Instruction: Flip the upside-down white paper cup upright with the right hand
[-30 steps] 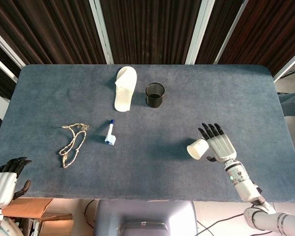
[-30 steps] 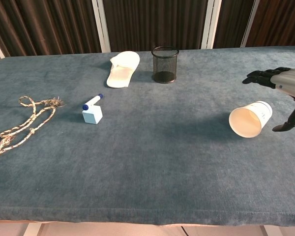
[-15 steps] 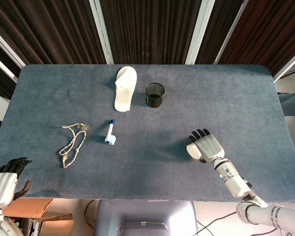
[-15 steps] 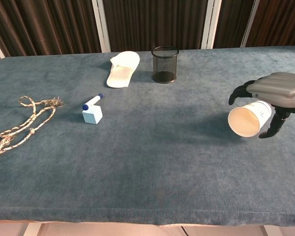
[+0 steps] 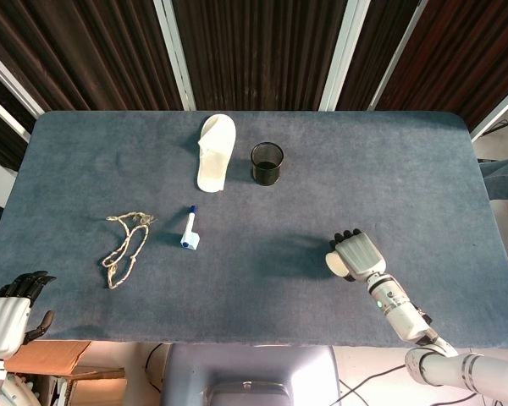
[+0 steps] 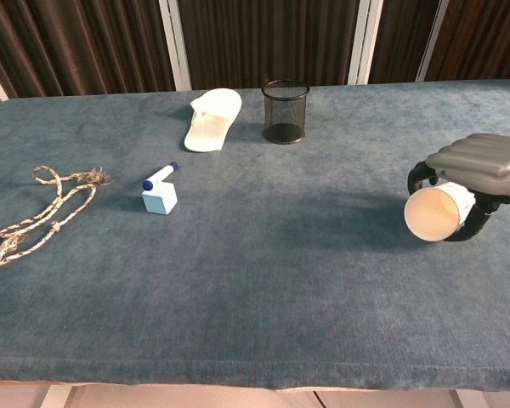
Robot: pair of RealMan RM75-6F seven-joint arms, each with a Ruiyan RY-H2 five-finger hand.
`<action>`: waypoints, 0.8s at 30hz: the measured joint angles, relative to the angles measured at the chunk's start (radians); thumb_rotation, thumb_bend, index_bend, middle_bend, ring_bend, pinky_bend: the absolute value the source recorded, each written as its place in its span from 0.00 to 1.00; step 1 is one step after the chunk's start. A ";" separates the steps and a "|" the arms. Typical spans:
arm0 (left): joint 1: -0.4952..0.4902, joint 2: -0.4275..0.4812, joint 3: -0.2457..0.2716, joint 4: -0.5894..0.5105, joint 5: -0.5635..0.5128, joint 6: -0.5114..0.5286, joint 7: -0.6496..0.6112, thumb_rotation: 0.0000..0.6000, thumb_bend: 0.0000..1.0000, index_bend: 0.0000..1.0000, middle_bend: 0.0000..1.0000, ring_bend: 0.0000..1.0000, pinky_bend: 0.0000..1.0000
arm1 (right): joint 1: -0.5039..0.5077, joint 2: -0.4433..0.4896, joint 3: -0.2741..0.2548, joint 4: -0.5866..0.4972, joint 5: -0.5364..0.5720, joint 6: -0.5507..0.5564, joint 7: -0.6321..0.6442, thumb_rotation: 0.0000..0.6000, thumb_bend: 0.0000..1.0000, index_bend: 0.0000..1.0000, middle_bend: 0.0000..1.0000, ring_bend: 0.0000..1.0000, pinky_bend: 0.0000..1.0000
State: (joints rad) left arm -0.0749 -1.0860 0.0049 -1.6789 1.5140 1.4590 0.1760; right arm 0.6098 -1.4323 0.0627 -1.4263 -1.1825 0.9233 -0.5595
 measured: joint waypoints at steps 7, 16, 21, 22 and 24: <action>-0.001 -0.001 0.000 0.000 0.000 -0.001 0.003 1.00 0.35 0.27 0.20 0.19 0.33 | -0.016 -0.022 -0.001 0.045 -0.073 0.036 0.168 1.00 0.39 0.57 0.43 0.36 0.47; -0.002 -0.004 0.001 -0.001 -0.001 -0.004 0.012 1.00 0.35 0.27 0.20 0.19 0.33 | -0.036 -0.063 -0.012 0.170 -0.230 0.099 0.784 1.00 0.39 0.51 0.43 0.31 0.44; -0.003 -0.006 0.001 -0.001 0.000 -0.005 0.018 1.00 0.35 0.27 0.20 0.19 0.33 | -0.039 -0.095 -0.036 0.280 -0.322 0.136 1.184 1.00 0.39 0.46 0.42 0.24 0.37; -0.003 -0.006 0.001 -0.001 -0.001 -0.006 0.019 1.00 0.35 0.27 0.20 0.19 0.33 | -0.039 -0.101 -0.042 0.301 -0.338 0.142 1.249 1.00 0.39 0.45 0.42 0.24 0.36; -0.003 -0.006 0.001 0.000 -0.001 -0.006 0.019 1.00 0.35 0.27 0.20 0.18 0.33 | -0.037 -0.117 -0.059 0.358 -0.377 0.155 1.386 1.00 0.39 0.43 0.39 0.21 0.33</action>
State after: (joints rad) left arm -0.0779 -1.0919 0.0058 -1.6791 1.5129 1.4534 0.1948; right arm 0.5726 -1.5490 0.0042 -1.0688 -1.5594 1.0786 0.8270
